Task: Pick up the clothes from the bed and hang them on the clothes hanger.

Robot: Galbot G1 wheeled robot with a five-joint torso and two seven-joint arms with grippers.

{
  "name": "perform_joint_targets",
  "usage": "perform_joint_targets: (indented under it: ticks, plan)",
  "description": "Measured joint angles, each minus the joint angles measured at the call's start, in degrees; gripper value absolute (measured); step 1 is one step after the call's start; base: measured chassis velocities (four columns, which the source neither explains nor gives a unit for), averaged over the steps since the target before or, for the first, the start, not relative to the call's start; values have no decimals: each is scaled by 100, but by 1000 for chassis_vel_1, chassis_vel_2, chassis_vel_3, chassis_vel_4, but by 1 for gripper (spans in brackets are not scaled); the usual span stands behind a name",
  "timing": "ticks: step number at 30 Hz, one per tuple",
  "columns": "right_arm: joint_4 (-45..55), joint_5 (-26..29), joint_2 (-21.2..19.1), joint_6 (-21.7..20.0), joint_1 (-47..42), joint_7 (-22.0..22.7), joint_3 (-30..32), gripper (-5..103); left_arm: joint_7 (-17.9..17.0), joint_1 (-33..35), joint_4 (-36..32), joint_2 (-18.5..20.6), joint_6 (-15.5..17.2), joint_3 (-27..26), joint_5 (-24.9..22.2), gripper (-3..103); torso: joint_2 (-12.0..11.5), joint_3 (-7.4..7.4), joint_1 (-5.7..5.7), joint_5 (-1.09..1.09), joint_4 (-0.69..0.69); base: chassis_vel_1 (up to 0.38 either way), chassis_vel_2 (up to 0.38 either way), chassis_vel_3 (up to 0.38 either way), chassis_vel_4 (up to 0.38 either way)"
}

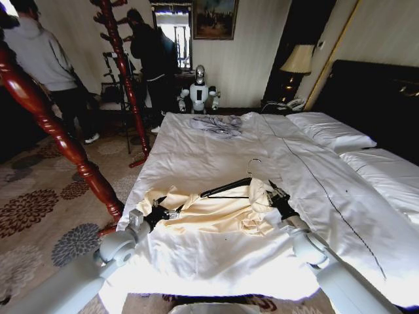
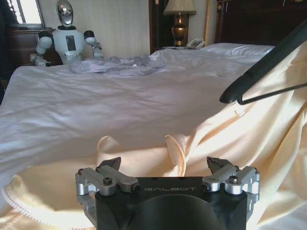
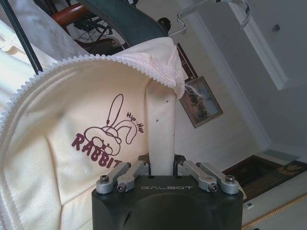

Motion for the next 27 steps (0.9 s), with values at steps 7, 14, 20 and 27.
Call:
perform_joint_targets:
  ticks: [7, 14, 20, 27]
  plan:
    - [142, 161, -13, -142, -63, 36, -14, 20, 29, -162, 345, -233, -10, 186, 359, 100, 0, 0, 0, 1, -4, 0, 0, 0, 0]
    - [189, 241, -76, -159, -132, 39, 26, 20, 82, -506, 883, -538, -85, 537, 799, 100, 0, 0, 0, 0, -3, 0, 0, 0, 0]
    - [196, 246, -64, -116, -136, 29, 15, 20, 29, -836, 1335, -892, -111, 765, 902, 101, 0, 0, 0, 0, -2, 0, 0, 0, 0]
    - [194, 258, -75, -73, -104, 19, 10, 20, -67, -1107, 1749, -1054, -99, 932, 974, 99, 0, 0, 1, 0, -1, 0, 0, 0, 0]
